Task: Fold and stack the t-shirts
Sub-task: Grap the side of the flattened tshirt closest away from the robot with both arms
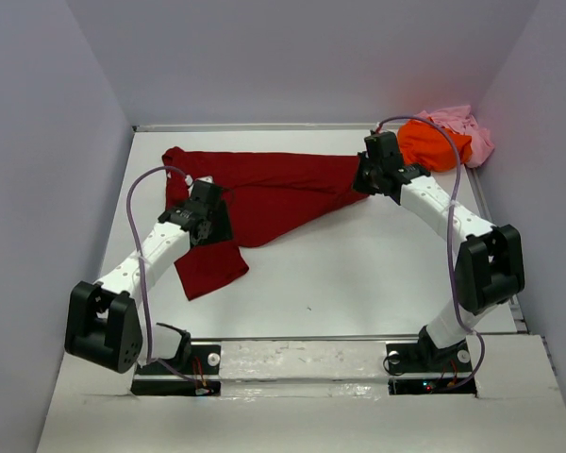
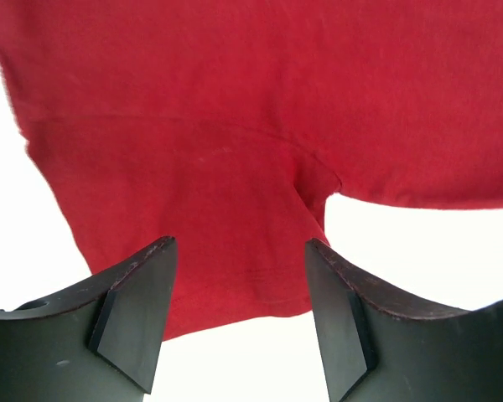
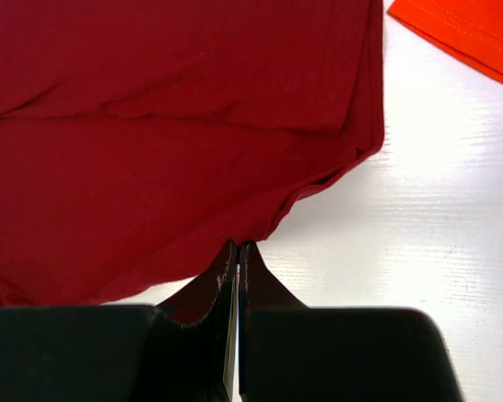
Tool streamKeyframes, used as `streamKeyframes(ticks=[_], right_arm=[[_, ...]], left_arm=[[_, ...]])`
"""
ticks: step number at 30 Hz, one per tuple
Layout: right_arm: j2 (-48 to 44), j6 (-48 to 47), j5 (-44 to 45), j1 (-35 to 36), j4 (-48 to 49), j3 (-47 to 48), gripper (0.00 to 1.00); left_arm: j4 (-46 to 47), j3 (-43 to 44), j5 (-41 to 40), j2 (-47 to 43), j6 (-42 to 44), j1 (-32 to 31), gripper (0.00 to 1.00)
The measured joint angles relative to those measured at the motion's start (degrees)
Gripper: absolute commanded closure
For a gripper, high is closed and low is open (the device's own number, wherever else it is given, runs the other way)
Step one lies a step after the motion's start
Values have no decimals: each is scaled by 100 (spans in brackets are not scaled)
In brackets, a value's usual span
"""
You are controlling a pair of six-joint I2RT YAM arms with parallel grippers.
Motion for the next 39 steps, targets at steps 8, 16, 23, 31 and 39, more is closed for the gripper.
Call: streamKeyframes(ticks=[8, 16, 23, 31, 39], right_arm=[[26, -70, 0, 0, -114, 17, 100], [-2, -136, 2, 0, -103, -186, 100], [-17, -151, 70, 0, -107, -448, 100], [365, -177, 223, 0, -101, -57, 100], [319, -168, 236, 0, -61, -640, 100]], left_arm=[[-63, 35, 315, 190, 2, -212, 30], [-142, 96, 190, 151, -4, -404, 30], [-140, 275, -317, 114, 81, -400, 30], [17, 629, -973, 35, 227, -396, 30], [162, 619, -953, 70, 236, -11, 29]])
